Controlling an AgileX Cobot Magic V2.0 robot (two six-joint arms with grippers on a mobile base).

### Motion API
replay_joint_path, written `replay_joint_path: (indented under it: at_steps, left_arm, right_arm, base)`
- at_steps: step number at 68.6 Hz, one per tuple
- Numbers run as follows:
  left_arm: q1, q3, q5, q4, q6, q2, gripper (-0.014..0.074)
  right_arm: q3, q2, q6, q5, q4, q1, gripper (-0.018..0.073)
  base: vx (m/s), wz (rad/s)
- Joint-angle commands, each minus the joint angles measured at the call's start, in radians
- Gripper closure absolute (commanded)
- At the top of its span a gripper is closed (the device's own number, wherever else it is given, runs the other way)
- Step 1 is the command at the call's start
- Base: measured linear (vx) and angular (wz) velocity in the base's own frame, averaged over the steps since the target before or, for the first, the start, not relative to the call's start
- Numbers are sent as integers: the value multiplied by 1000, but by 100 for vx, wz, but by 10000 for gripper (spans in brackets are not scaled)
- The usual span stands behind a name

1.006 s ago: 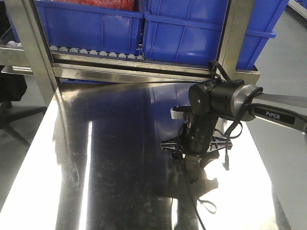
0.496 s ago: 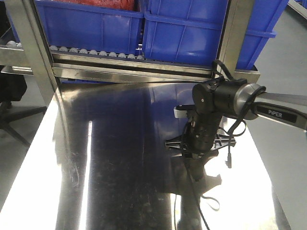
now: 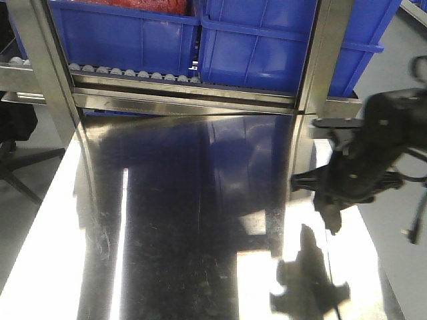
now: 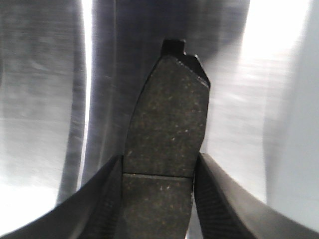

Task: Move and align brake pads A on conveyor
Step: 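Lift the grasped brake pad off the table with the right gripper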

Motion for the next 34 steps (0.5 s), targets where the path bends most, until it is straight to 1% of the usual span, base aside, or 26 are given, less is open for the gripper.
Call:
replay_joint_path:
  at_steps: [1, 7, 21, 34]
  left_arm:
    - [-5, -27, -94, 6, -1, 14, 603]
    - [-5, -27, -94, 6, -1, 14, 603]
    - [-5, -27, -94, 6, -1, 14, 603]
    - [-5, -27, -94, 6, -1, 14, 603]
  right_arm:
    - [42, -148, -45, -75, -8, -52, 561]
    - [105, -251, -74, -122, -21, -76, 561]
    - [230, -507, -114, -193, -3, -75, 561]
    - [345, -750, -122, -235, -5, -75, 561]
  base:
    - [0, 0]
    - [0, 0]
    - [0, 0]
    - [0, 0]
